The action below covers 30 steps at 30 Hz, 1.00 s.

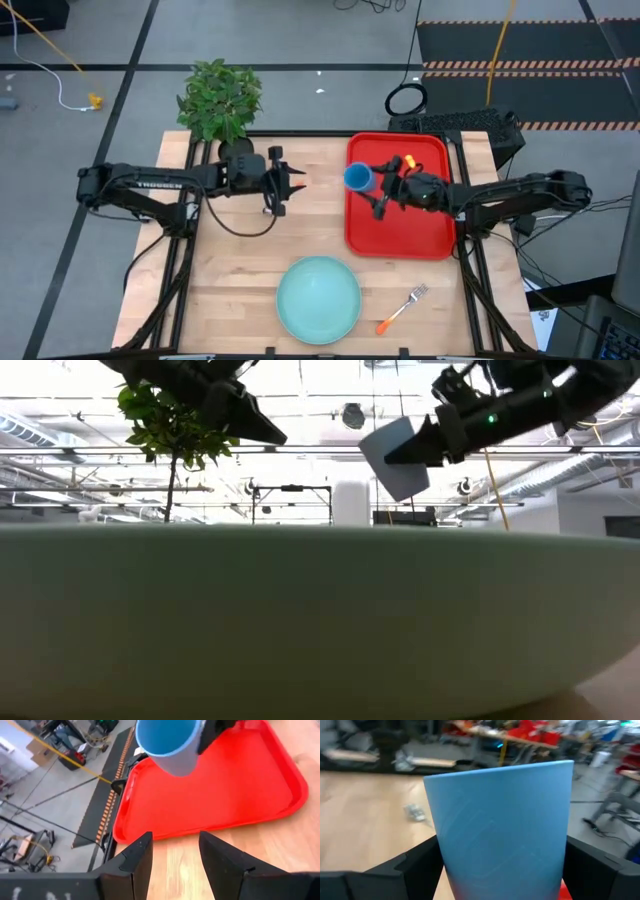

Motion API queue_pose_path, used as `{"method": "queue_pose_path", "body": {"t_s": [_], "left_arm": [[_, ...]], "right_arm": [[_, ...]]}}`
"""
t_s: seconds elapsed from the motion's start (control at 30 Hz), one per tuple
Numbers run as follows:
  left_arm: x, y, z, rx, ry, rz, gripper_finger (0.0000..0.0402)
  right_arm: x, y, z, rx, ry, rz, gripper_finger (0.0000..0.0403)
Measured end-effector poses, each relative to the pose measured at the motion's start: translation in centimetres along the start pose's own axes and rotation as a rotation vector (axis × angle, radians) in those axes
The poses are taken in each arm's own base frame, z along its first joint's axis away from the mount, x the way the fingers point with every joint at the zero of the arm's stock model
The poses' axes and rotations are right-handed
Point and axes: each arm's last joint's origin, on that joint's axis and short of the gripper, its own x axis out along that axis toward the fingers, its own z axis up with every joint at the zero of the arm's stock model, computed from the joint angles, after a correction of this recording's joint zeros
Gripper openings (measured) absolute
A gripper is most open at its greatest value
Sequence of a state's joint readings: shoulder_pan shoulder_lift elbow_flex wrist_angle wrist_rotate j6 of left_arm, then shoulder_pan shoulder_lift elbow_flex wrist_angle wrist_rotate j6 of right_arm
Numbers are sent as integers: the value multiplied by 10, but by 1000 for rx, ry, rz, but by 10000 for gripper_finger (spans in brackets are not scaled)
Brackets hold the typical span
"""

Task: Pick and place plate/cup/fork/spoon on tray
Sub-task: Put the blue cup on the red tray

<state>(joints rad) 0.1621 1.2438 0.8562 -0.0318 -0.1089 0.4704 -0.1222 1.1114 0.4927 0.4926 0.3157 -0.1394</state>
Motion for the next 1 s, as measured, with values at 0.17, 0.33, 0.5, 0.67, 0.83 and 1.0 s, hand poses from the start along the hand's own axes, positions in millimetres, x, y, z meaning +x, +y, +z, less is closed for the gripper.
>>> {"method": "queue_pose_path", "body": {"t_s": [0.17,0.33,0.5,0.67,0.83,1.0], "left_arm": [[1,5,-3,-47,-17,-43,163],[1,5,-3,-59,-19,-50,163],[1,4,-3,-100,-21,-56,163],[1,3,-2,-129,-33,-86,163],[1,2,-2,-136,-42,-108,163],[1,2,-2,-136,-43,-107,163]], "right_arm": [[-2,-24,-19,80,-49,-142,325],[-5,-43,-34,119,-14,-329,326],[-9,-60,-51,153,73,-523,326],[-17,-72,-72,237,115,-676,326],[-27,-82,-91,277,162,-815,327],[-35,-90,-105,328,183,-893,327]]}}
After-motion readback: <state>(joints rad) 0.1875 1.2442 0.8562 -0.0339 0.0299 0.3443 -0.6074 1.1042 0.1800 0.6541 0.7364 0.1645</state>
